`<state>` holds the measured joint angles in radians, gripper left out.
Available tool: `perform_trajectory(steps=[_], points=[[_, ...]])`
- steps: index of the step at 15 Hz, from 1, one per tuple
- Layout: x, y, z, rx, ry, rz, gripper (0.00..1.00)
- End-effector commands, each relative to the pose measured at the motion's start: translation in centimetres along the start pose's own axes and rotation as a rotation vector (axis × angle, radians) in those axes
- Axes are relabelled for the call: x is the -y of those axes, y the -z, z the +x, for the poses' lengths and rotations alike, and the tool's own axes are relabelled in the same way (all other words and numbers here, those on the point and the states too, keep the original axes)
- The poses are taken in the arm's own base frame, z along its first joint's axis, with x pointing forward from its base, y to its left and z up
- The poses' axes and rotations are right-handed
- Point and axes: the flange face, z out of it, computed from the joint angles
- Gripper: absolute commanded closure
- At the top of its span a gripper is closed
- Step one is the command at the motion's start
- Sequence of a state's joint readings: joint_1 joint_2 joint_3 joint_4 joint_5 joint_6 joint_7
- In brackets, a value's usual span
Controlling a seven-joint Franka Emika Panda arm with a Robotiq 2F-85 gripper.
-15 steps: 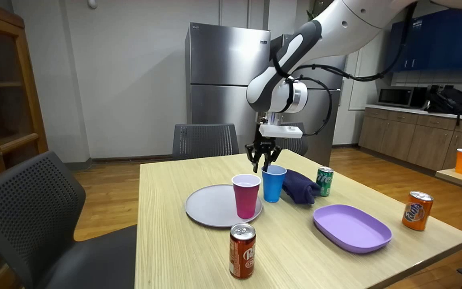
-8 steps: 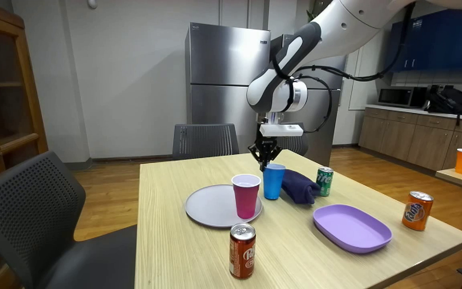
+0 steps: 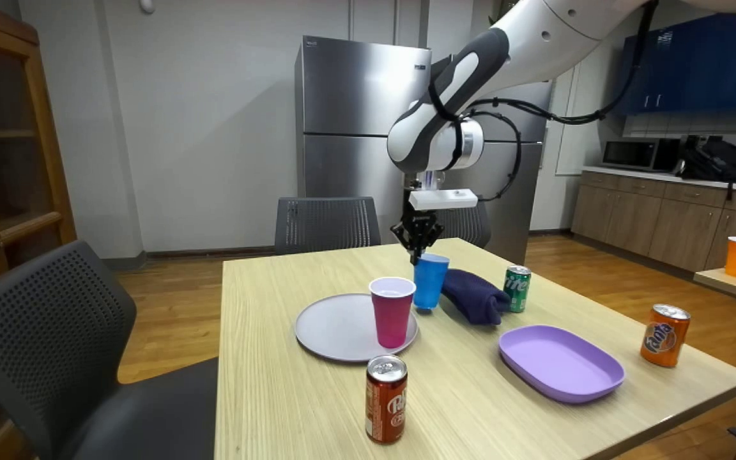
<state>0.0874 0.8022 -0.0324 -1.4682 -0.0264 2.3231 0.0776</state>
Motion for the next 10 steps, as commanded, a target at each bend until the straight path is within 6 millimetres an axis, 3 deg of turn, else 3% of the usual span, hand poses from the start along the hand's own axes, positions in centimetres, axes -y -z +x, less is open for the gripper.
perform_trajectory(steps=[1,6,10], points=[[1.8,3.0,1.0,-0.015,0.053,-0.038,0.99],[6.1,5.3,1.8,-0.066,0.119,-0.048,0.99],[9.8,5.6,2.0,-0.099,0.158,-0.064,0.99]])
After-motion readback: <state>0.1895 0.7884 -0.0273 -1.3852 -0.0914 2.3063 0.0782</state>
